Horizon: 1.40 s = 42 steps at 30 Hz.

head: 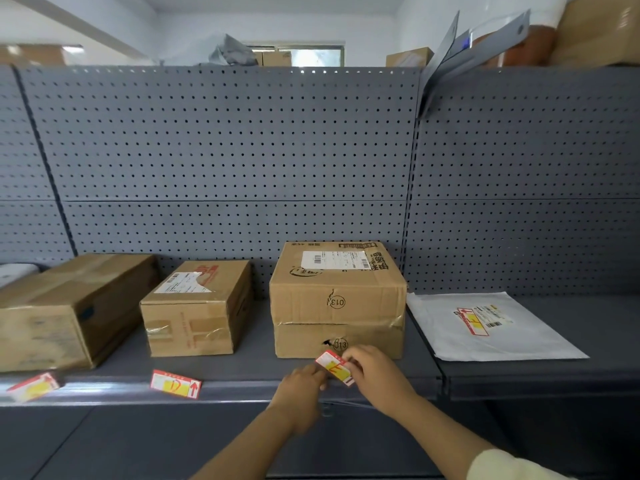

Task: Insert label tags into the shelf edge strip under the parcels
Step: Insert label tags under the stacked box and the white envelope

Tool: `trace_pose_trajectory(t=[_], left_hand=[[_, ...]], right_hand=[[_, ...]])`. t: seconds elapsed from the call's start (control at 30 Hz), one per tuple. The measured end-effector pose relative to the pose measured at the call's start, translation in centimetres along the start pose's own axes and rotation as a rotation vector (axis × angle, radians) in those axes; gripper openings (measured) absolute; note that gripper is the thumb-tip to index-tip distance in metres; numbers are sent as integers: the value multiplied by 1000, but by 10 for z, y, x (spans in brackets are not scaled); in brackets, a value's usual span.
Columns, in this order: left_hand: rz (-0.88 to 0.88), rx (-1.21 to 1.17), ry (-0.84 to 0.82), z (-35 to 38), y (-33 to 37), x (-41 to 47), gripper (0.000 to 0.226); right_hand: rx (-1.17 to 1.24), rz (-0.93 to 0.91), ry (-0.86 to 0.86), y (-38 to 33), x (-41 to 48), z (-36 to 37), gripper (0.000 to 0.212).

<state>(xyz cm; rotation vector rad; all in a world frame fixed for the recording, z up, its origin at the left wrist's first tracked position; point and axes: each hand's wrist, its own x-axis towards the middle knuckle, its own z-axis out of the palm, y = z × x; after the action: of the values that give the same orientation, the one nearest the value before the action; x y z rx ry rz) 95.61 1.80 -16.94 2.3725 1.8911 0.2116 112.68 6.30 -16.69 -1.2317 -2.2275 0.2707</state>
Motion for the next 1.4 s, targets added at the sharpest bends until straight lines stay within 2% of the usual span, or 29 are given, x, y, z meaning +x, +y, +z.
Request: trace_pose_trajectory(t=[0.17,0.33,0.43,0.77,0.93,1.03,1.13,1.23,1.4], left_hand=[[-14,-22,-25,-1,-2,-1,43],[-47,-15,-53,1,-4,1,47],[-62,-1,-52,1,-4,0,48],[-55,-31,36,-2,-10,-7,39],[-44,-24,82,-14,-14,-4,36],[-7,-42,98,-20,-7,4,38],[77,-60,118,-24,3,13,42],[169,-66,125,-26,11,22,41],[269,-41,122,-31,32,38,25]], right_hand=[[-23,-8,-1,-1,5,1,11],[-347,-88,-148,3,5,8,21],[-424,-113,-162,2,6,11,22],[-329,-29,-139,-7,4,9,17],[-330,-11,-141,-3,-2,7,31],[-298,-20,-163,-2,-6,6,37],[-246,-5,-108,-5,-12,4,42],[-216,40,-55,-4,-19,-7,37],[-277,155,14,14,-38,-40,29]])
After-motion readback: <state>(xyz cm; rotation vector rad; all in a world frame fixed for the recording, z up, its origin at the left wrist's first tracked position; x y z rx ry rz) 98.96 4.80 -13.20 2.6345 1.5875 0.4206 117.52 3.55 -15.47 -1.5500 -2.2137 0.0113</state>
